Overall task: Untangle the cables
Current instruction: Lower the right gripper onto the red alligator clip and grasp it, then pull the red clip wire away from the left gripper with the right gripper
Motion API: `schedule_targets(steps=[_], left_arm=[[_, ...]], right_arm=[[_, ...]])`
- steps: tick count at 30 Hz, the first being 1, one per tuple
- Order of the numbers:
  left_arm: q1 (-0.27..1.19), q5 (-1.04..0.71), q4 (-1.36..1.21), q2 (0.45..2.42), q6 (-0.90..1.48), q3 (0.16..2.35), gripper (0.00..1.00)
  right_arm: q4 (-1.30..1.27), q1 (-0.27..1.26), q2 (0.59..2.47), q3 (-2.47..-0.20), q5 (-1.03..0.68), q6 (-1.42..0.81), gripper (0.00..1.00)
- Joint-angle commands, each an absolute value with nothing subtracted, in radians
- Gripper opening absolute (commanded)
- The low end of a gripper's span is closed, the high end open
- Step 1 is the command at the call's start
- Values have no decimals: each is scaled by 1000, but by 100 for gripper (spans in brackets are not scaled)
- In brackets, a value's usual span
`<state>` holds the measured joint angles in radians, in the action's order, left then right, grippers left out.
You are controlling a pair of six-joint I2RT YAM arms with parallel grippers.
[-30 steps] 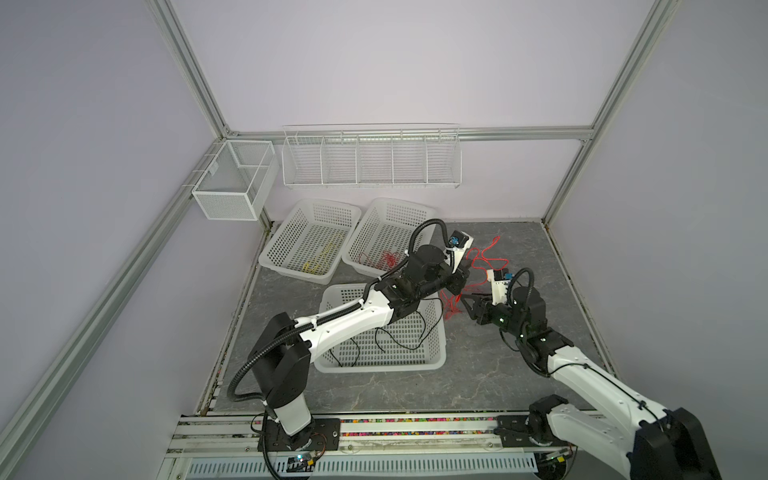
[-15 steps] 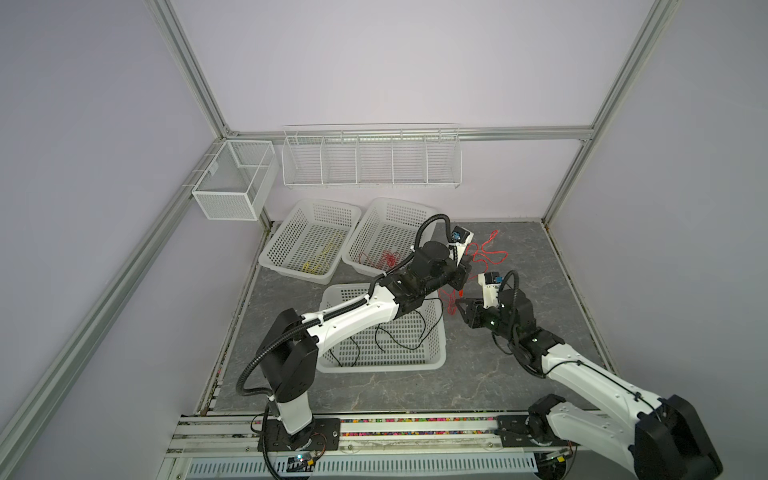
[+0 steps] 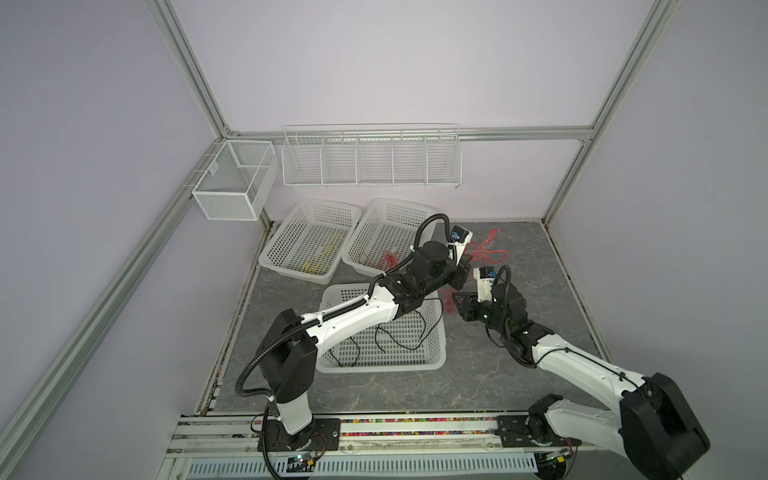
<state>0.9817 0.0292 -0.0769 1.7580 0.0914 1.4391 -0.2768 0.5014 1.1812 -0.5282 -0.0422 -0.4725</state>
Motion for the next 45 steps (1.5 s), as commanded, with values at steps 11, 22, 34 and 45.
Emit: schedule_targets(steps=[11, 22, 34, 45], left_arm=[[981, 98, -87, 1721, 73, 1424, 0], [973, 150, -57, 1762, 66, 1432, 0], [940, 188, 20, 1813, 84, 1474, 0], [907, 85, -58, 1746, 61, 1391, 0]], right_arm=[[-294, 525, 1187, -572, -9, -458, 6], [-155, 525, 907, -552, -29, -383, 7], [118, 526, 661, -591, 27, -304, 7], [440, 491, 493, -579, 503, -383, 6]])
